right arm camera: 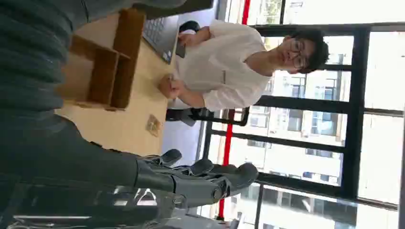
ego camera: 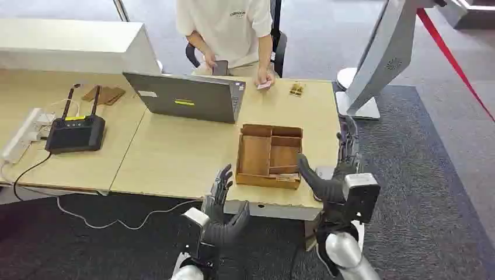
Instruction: Pass the card to the sensor for recognition and then transmit it.
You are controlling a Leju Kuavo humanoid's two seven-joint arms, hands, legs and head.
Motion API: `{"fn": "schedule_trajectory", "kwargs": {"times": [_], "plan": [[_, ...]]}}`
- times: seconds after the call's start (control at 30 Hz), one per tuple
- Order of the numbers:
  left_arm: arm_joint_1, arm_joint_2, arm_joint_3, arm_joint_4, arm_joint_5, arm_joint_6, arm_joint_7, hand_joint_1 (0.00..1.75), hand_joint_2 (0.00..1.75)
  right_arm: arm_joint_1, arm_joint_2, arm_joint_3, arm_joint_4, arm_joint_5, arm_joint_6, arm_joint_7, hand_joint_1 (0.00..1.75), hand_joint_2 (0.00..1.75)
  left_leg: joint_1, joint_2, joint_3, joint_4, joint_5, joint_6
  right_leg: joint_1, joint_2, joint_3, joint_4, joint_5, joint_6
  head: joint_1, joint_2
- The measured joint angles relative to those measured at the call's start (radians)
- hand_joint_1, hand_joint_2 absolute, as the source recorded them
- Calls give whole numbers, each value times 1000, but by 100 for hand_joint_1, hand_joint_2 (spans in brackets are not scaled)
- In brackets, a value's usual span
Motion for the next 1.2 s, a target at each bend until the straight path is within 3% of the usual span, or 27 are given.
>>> {"fn": "schedule_trajectory", "kwargs": {"times": [0.13,0.27,0.47,0.57,0.7,1.2], "plan": [[-12,-13,-2,15,9,-22,0,0,175,-113,-5,0,71,137,4,80,0,175,0,0,-1,0,0,0,0,0,0,0,1,0,0,0],[-33,-30,-7,35,19,-52,-2,0,175,-266,2,6,228,322,-1,139,0,175,0,-1,-1,0,0,0,0,0,0,1,1,0,0,0],[-56,-49,-14,65,30,-87,-3,0,175,-423,31,42,482,596,3,294,0,175,0,-2,-1,0,0,0,0,0,0,1,0,0,0,0],[-61,-55,-19,77,29,-105,-1,0,175,-484,39,76,602,751,35,410,0,175,0,-2,-1,0,0,0,0,0,-1,1,0,0,0,0],[-66,-62,-19,87,27,-112,4,0,175,-544,48,127,707,892,78,502,0,175,0,-2,-2,0,0,0,0,-1,-1,0,0,0,0,0],[-67,-68,-27,108,25,-111,16,0,175,-608,65,217,882,939,116,544,0,175,0,-1,-1,0,0,0,0,0,-1,1,0,0,0,0]]}}
